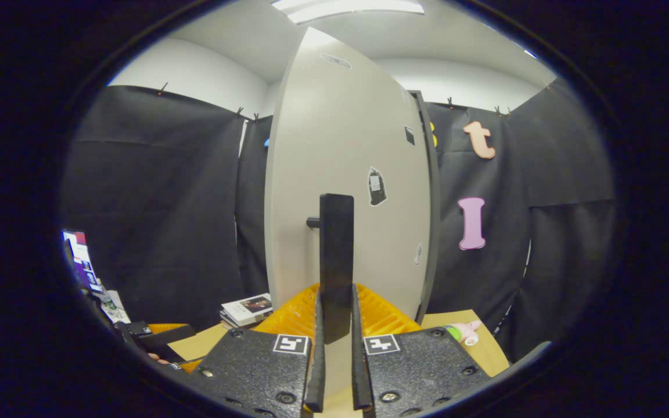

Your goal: Open the cabinet door with the right hand, grasp the bottle in the cabinet with the left hand and place it on the coaster, then close the cabinet door with the right hand.

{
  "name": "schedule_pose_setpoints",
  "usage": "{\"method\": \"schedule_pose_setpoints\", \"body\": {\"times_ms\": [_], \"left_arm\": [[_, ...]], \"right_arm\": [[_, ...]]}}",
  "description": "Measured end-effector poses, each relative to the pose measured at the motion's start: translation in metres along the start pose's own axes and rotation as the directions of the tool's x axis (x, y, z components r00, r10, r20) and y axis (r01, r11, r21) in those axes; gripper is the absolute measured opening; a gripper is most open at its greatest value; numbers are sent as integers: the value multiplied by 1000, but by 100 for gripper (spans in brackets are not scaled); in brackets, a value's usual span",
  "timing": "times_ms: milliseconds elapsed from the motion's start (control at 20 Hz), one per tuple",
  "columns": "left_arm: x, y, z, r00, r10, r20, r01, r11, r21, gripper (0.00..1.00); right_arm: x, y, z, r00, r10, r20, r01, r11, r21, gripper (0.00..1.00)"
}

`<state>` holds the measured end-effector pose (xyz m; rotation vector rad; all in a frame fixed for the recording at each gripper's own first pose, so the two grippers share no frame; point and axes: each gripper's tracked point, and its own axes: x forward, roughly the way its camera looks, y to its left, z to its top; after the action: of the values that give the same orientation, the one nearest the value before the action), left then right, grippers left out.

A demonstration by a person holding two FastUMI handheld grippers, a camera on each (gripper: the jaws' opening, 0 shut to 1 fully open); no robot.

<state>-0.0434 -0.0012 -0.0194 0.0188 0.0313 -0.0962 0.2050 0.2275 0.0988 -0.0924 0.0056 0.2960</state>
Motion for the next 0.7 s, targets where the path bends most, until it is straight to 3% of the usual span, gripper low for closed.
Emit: {"method": "schedule_pose_setpoints", "body": {"times_ms": [500,700], "left_arm": [[0,-30,4,999,-45,14,45,999,12,95],[1,-31,1,999,-38,7,37,999,16,95]], "right_arm": [[-10,-39,4,990,-141,11,141,990,-15,5],[-10,-41,4,989,-148,18,148,989,13,4]]}}
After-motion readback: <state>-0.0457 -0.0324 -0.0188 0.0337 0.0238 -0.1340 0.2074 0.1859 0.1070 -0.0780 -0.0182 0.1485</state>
